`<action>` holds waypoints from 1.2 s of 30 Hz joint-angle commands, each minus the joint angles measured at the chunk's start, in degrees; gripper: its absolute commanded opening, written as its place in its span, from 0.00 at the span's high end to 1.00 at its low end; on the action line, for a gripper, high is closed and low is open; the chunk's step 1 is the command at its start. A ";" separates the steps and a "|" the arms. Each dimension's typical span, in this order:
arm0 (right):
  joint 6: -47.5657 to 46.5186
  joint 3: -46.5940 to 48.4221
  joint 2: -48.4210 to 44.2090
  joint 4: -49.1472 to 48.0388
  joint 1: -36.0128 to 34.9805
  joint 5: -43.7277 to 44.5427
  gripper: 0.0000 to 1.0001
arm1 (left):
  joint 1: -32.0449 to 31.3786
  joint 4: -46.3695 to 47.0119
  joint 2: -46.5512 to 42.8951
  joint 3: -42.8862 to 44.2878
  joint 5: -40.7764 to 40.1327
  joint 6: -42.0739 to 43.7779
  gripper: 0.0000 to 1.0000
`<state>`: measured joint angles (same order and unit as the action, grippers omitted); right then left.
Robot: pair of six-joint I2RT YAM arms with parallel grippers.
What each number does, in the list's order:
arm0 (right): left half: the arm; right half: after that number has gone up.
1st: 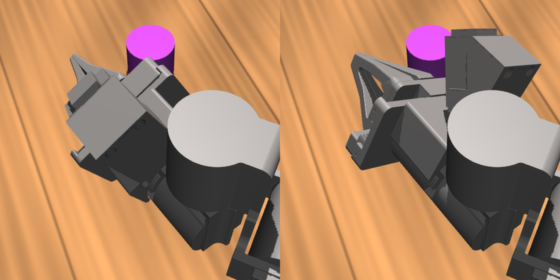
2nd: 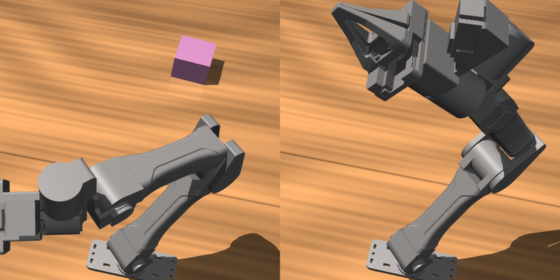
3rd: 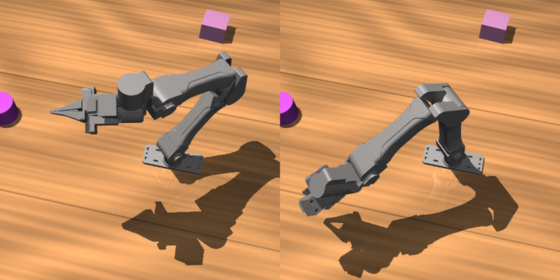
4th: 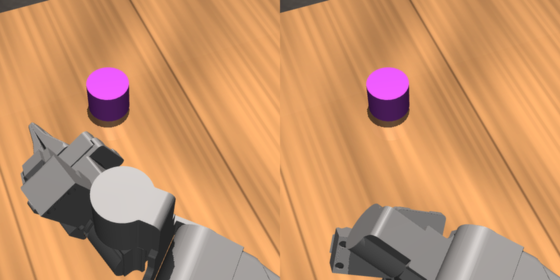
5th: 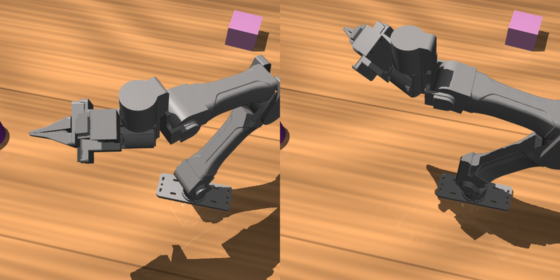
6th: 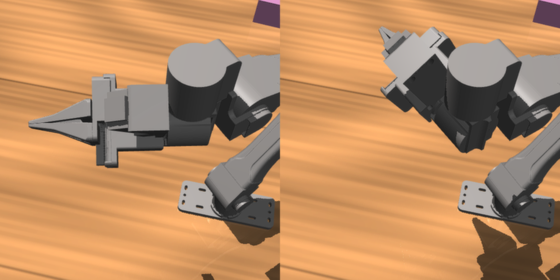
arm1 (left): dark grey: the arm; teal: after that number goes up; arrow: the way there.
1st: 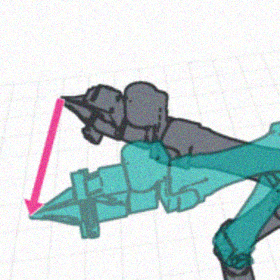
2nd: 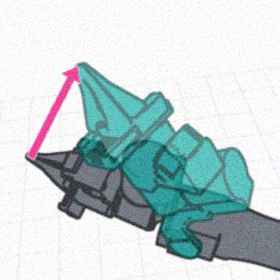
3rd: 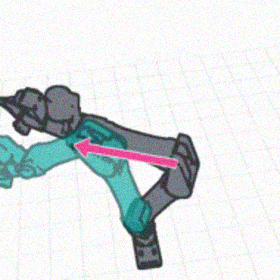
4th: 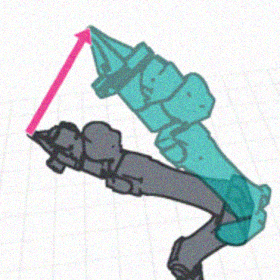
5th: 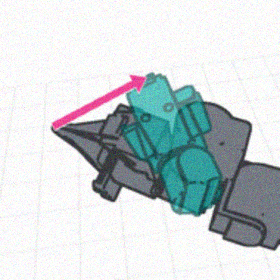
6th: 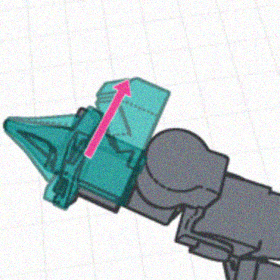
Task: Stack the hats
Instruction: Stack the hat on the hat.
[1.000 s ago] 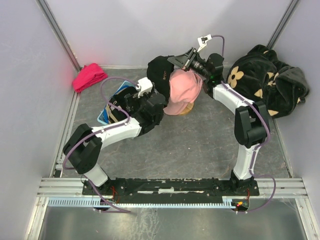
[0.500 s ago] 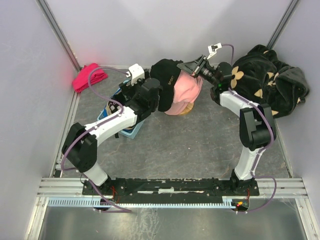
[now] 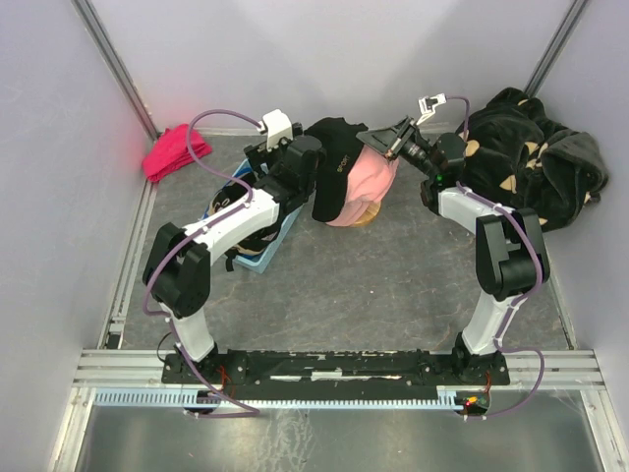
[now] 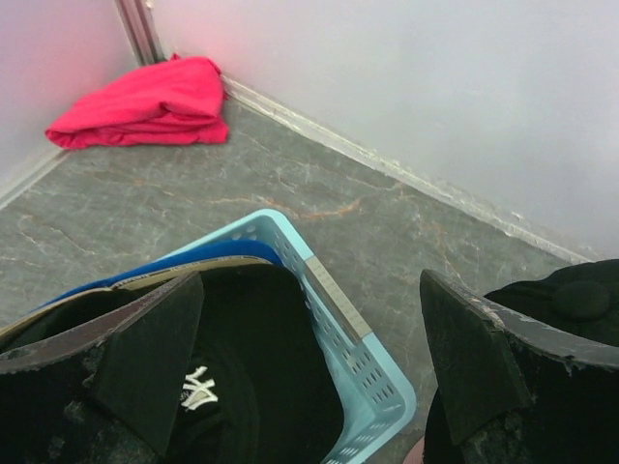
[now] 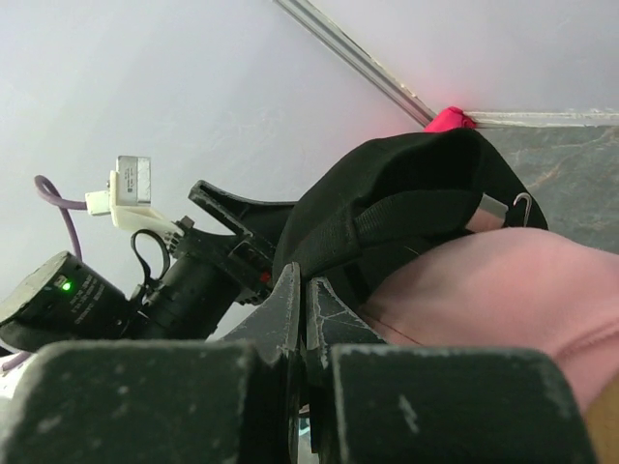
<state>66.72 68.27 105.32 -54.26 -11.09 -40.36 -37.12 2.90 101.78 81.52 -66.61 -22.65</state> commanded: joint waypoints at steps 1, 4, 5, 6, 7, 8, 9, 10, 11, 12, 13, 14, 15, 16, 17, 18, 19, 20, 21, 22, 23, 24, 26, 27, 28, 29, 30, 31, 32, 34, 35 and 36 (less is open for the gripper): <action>0.70 -1.95 -3.40 -6.94 1.54 -0.49 0.99 | 0.62 -3.72 1.51 3.45 3.88 -5.21 0.01; 1.38 -3.17 -3.43 -8.39 2.03 -0.42 0.99 | 1.19 -3.93 1.74 3.71 5.32 -6.21 0.01; 1.54 -3.44 -3.44 -8.58 2.16 -0.42 0.99 | 1.36 -3.92 1.83 3.80 6.06 -6.40 0.01; 1.55 -3.75 -3.52 -8.80 2.21 -0.35 0.99 | 1.49 -3.54 1.84 3.90 6.87 -6.25 0.01; 1.65 -4.15 -3.54 -9.09 2.21 -0.29 0.99 | 1.54 -3.11 1.99 4.10 7.38 -6.00 0.01; 1.87 -4.57 -3.52 -9.52 2.26 -0.29 0.99 | 1.64 -2.83 2.20 4.40 7.99 -5.69 0.01; 2.05 -5.02 -3.52 -9.99 2.22 -0.25 0.99 | 1.76 -2.62 2.40 4.95 8.68 -5.34 0.01; 2.17 -5.55 -3.54 -10.39 2.26 -0.18 0.99 | 1.83 -2.40 2.61 5.27 9.11 -5.18 0.01; 2.13 -6.05 -3.62 -10.56 2.34 -0.08 0.99 | 1.92 -2.26 2.71 5.50 9.50 -5.05 0.01; 2.13 -6.59 -3.64 -10.70 2.31 0.00 0.99 | 2.03 -1.84 2.72 5.50 10.09 -4.97 0.01; 2.18 -7.11 -3.66 -11.00 2.31 0.06 0.99 | 2.15 -1.24 2.66 5.34 11.02 -4.72 0.01; 2.31 -7.77 -3.63 -11.40 2.30 0.10 0.99 | 2.19 -0.69 2.64 5.26 11.70 -4.49 0.01; 2.40 -8.40 -3.62 -11.94 2.31 0.23 0.99 | 2.30 -0.25 2.64 5.17 12.35 -4.35 0.01; 2.52 -9.00 -3.56 -12.38 2.30 0.35 0.99 | 2.38 0.27 2.65 5.14 13.19 -4.20 0.01; 2.54 -9.63 -3.62 -12.70 2.30 0.41 0.99 | 2.48 0.61 2.72 5.14 13.70 -4.08 0.01; 2.41 -10.19 -3.70 -12.85 2.30 0.49 0.99 | 2.57 0.89 2.78 5.27 14.42 -4.02 0.01; 2.30 -10.67 -3.79 -12.88 2.42 0.60 0.99 | 2.68 1.15 2.95 5.29 15.15 -3.98 0.01; 2.16 -11.15 -3.90 -12.88 2.60 0.69 0.99 | 2.86 1.37 3.10 5.44 15.89 -3.98 0.01; 2.11 -11.52 -4.07 -12.95 2.77 0.72 0.99 | 2.97 1.62 3.27 5.53 16.83 -4.04 0.01; 2.08 -11.97 -4.21 -13.05 2.94 0.87 0.99 | 3.06 1.83 3.41 5.58 17.69 -4.14 0.01; 2.02 -12.39 -4.46 -13.06 3.32 0.94 0.99 | 3.14 2.18 3.51 5.54 18.60 -4.11 0.02; 1.84 -12.78 -4.76 -13.04 3.46 1.04 0.99 | 3.17 2.46 3.68 5.59 19.33 -4.03 0.02; 1.71 -13.63 -5.33 -12.94 3.75 1.22 0.98 | 3.19 3.01 3.99 5.95 20.53 -3.60 0.02; 1.46 -14.10 -5.70 -12.70 3.84 1.31 0.99 | 3.19 3.07 4.18 6.20 20.85 -3.42 0.02; 1.20 -14.39 -6.00 -12.34 3.92 1.44 0.99 | 3.20 2.96 4.36 6.43 20.98 -3.37 0.02; 0.97 -14.72 -6.30 -12.03 3.98 1.55 0.99 | 3.27 2.87 4.53 6.72 21.34 -3.36 0.02; 0.69 -14.93 -6.59 -11.61 4.07 1.66 0.99 | 3.28 2.87 4.69 6.86 21.67 -3.43 0.02; 0.43 -15.21 -6.81 -11.31 4.13 1.75 0.98 | 3.29 3.01 4.85 7.04 22.27 -3.45 0.02; 0.16 -15.62 -6.99 -11.04 4.15 1.89 0.99 | 3.29 3.14 5.05 7.30 22.88 -3.33 0.02; -0.02 -16.48 -7.25 -10.99 4.35 2.16 0.99 | 3.28 3.09 5.42 8.04 23.69 -3.27 0.02; -0.19 -16.88 -7.38 -10.95 4.39 2.33 0.99 | 3.26 3.15 5.45 8.13 23.91 -3.34 0.02; -0.31 -17.29 -7.47 -10.88 4.52 2.47 0.99 | 3.24 3.47 5.45 8.23 24.15 -3.36 0.02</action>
<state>68.10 52.27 100.90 -61.91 -7.44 -38.89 -34.06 3.36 106.37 86.50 -44.60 -25.98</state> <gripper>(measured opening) 0.026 0.981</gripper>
